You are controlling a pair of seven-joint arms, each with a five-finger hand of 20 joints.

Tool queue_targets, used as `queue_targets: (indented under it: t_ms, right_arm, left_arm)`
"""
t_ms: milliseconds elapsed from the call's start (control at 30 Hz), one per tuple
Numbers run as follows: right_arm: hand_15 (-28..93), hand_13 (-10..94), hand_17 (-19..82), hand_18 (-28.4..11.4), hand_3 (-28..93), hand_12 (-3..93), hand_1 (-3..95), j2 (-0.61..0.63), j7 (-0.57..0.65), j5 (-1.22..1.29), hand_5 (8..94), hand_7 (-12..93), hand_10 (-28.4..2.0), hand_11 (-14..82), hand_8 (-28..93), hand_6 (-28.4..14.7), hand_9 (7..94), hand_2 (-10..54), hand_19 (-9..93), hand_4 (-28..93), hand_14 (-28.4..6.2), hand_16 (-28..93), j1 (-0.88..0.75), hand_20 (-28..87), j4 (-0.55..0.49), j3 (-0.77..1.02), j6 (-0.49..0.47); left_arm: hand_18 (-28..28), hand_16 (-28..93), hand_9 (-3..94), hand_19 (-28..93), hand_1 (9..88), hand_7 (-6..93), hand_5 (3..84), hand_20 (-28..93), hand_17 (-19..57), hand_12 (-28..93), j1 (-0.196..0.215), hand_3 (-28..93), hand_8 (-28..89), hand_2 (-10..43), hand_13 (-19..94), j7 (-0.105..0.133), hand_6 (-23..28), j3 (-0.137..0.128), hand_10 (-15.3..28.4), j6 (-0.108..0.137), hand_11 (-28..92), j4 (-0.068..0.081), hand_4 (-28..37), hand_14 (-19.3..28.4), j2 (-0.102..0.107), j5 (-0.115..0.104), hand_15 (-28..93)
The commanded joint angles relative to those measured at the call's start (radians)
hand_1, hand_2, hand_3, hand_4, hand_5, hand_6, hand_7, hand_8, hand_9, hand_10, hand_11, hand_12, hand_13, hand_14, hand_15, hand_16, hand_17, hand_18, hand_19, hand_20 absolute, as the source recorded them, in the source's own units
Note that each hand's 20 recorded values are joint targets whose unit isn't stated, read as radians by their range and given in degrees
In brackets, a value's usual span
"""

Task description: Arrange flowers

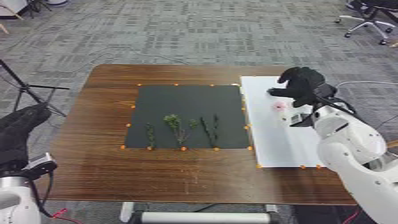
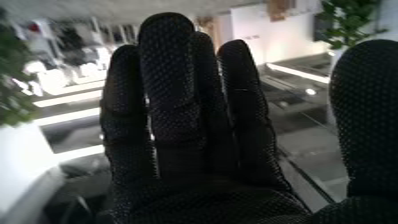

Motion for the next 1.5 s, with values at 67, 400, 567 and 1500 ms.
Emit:
queue_targets:
  t_ms: [67, 400, 567, 1500]
  right_arm:
    - [44, 75, 40, -20.6, 62, 23.9, 31.1, -0.003, 0.018, -0.034, 58.8, 26, -14.7, 21.8, -4, -3.9, 69.9, -9.5, 59, -13, -9.8, 32, -0.091, 47, 0.026, 0.029, -0.068]
    - [44, 76, 41, -20.7, 62, 23.6, 31.6, -0.013, 0.014, -0.071, 59.1, 26, -14.6, 21.6, -4, -4.0, 70.4, -9.5, 60, -13, -9.3, 32, -0.079, 46, 0.079, -0.001, -0.096]
    - [44, 77, 42, -20.5, 62, 23.6, 32.7, -0.024, 0.011, -0.087, 59.1, 26, -14.7, 21.5, -4, -4.0, 70.7, -9.5, 61, -13, -8.9, 33, -0.045, 46, 0.12, -0.031, -0.108]
    - [43, 88, 50, -16.6, 56, 40.6, 62.2, -0.054, -0.124, -0.03, 73.5, 27, -7.3, 8.2, 20, -0.7, 88.9, -9.5, 61, -13, -2.6, 37, 0.361, 50, 0.191, -0.325, 0.089]
  left_arm:
    - [12.5, 2, 52.6, 13, 29.5, 16.0, 53.1, 20, 9.0, 14, 0.004, 68, -7, 1.2, 43, -0.004, 2.9, 0.001, 14.0, -0.012, 21, -0.004, -19.9, 16.1, -0.004, 0.006, 15]
    - [12.5, 2, 52.5, 13, 29.7, 15.9, 53.1, 20, 9.0, 14, 0.009, 68, -7, 1.2, 43, 0.003, 3.0, 0.021, 13.9, -0.015, 21, -0.002, -19.9, 16.1, -0.014, 0.001, 15]
    - [12.5, 2, 52.6, 13, 29.6, 15.9, 53.1, 20, 8.9, 14, 0.005, 68, -7, 1.2, 43, 0.007, 3.0, 0.024, 13.9, -0.022, 21, -0.002, -19.8, 16.1, -0.017, 0.002, 15]
    - [12.6, 2, 52.7, 13, 29.7, 16.0, 53.1, 20, 8.8, 14, 0.004, 68, -7, 1.1, 43, 0.006, 3.0, 0.026, 14.1, -0.007, 21, 0.004, -19.9, 16.3, -0.015, -0.001, 15]
